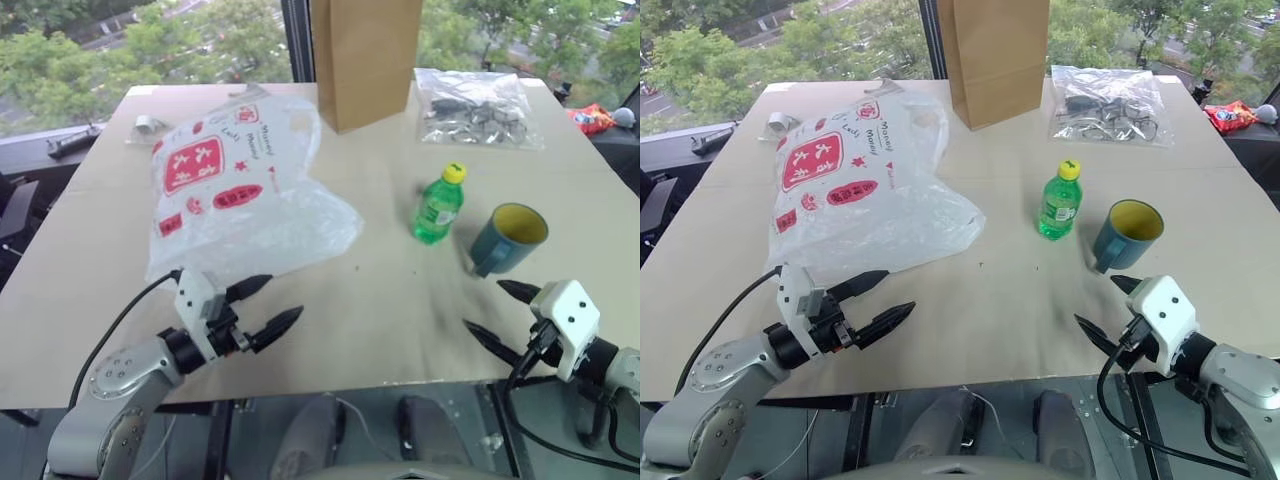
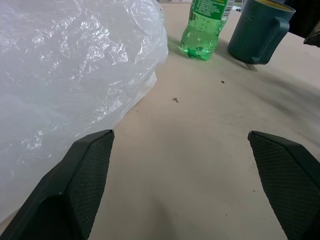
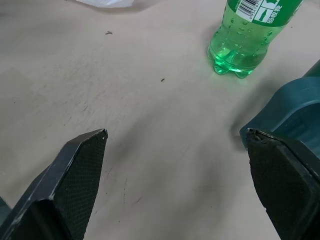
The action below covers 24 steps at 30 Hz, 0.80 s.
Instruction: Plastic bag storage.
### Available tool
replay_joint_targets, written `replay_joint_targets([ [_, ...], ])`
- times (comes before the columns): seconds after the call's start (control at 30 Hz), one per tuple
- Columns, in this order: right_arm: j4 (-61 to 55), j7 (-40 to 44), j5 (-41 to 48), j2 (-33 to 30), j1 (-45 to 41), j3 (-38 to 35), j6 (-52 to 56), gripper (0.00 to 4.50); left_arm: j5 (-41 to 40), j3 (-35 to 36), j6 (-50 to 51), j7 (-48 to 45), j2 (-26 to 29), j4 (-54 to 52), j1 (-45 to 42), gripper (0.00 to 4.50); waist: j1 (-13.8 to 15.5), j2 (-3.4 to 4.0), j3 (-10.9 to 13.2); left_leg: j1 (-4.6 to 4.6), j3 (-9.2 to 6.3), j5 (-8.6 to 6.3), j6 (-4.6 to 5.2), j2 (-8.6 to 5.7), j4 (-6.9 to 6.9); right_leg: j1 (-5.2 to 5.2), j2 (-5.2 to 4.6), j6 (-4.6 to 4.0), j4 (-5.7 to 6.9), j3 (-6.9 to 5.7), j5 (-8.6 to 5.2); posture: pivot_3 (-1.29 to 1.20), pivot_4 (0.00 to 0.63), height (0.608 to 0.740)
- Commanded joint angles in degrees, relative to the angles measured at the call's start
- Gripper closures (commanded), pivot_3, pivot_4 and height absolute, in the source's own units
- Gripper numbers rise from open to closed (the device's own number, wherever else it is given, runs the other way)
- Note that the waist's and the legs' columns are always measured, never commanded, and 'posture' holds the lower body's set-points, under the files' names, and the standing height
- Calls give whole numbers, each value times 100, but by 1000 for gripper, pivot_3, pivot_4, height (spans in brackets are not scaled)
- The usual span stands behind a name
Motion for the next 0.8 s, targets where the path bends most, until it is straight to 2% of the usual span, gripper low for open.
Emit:
replay_joint_targets([
  [0.03, -138, -76, 55, 32, -118, 5, -57, 0, -154, 33, -79, -52, 11, -158, -179, 28, 0, 0, 0, 0, 0, 0, 0, 0, 0, 0, 0, 0, 0, 0, 0, 0, 150, 740],
  [0.27, -414, -121, 400, 22, -439, 28, 96, 0, -949, -86, 637, 600, -141, -625, -1029, 28, 2, 0, 1, 0, -3, 0, 0, -1, 4, 1, 2, 0, 0, -4, 5, 0, 150, 740],
  [0.37, -509, -249, 519, -9, -697, 38, 266, 0, -1427, -222, 1172, 1431, -285, -834, -1958, 28, 24, -2, 6, -1, -4, 0, 0, -1, 1, -1, 5, 1, 0, -4, 24, 0, 150, 740],
  [0.5, -614, -411, 761, -42, -1043, 2, 541, 0, -2377, -443, 2488, 2524, -254, -502, -3468, 28, 37, -5, 3, -2, -32, 1, -2, -10, 22, 10, 4, 22, 3, -33, 16, 0, 150, 740],
  [0.57, -639, -528, 886, -66, -1321, 13, 697, 0, -2750, -659, 3104, 2948, -519, 223, -4542, 28, 15, -5, 4, -4, -34, 3, 1, -14, 21, 12, 4, 19, 4, -33, 18, 0, 150, 740],
  [0.63, -688, -661, 1107, -81, -1653, -49, 872, 0, -2809, -906, 3549, 3466, -1158, 1314, -5727, 28, 65, -8, 7, -8, -45, 18, 23, -24, 23, 11, 2, 8, 8, -41, 25, 0, 150, 740],
  [0.8, -827, -865, 1691, -250, -2405, -221, 1210, 0, -1858, -978, 4077, 5109, -2414, 3344, -7209, 28, 28, -12, 7, -19, -53, 32, 3, -36, 35, 14, -5, 7, 4, -46, 29, 0, 150, 740],
])
